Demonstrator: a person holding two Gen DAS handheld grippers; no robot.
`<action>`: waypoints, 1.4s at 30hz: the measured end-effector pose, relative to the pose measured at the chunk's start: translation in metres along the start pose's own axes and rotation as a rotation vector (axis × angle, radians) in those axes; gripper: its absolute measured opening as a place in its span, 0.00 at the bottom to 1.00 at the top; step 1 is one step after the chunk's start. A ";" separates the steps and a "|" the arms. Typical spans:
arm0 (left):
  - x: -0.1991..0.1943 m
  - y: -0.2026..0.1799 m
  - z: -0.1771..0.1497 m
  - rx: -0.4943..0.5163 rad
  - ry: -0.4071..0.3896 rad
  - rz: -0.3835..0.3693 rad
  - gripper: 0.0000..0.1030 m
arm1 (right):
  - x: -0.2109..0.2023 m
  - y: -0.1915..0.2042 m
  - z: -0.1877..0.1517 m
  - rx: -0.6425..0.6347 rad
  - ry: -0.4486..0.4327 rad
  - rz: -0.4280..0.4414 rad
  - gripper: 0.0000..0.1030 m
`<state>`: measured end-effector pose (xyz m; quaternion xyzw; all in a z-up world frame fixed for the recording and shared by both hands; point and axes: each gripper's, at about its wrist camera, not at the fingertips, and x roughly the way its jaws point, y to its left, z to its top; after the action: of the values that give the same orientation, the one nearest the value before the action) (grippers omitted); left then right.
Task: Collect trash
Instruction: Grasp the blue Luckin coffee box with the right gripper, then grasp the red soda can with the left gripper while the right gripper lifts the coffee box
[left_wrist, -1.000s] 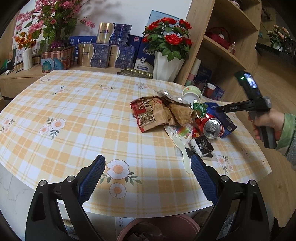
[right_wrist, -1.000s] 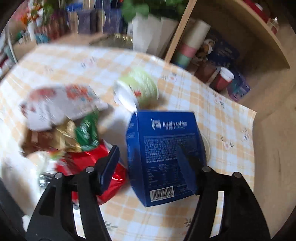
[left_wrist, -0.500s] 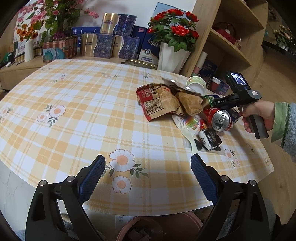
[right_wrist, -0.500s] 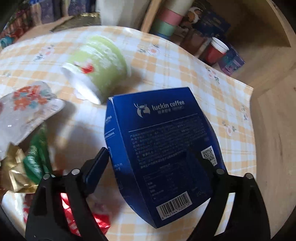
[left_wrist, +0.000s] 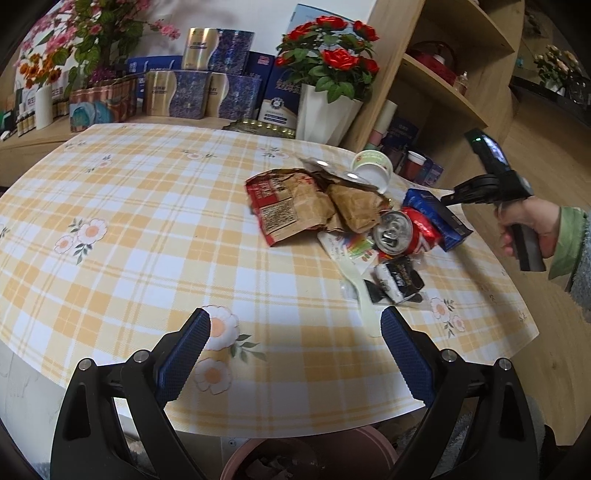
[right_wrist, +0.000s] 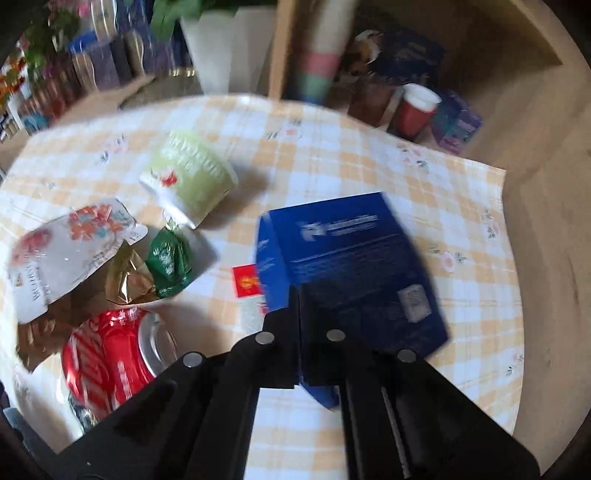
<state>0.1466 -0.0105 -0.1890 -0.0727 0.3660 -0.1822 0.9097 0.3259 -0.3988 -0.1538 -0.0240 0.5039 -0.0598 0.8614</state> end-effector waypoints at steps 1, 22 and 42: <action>0.001 -0.004 0.002 0.010 0.001 -0.005 0.89 | -0.004 -0.009 -0.004 0.011 0.000 0.007 0.05; 0.134 -0.107 0.075 -0.067 0.229 -0.205 0.65 | -0.025 -0.010 -0.066 -0.097 -0.120 0.136 0.53; 0.193 -0.120 0.096 -0.117 0.255 0.018 0.46 | 0.008 -0.015 -0.070 -0.195 -0.131 -0.030 0.69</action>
<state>0.3084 -0.1962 -0.2112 -0.0987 0.4893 -0.1603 0.8515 0.2679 -0.4133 -0.1940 -0.1191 0.4495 -0.0219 0.8851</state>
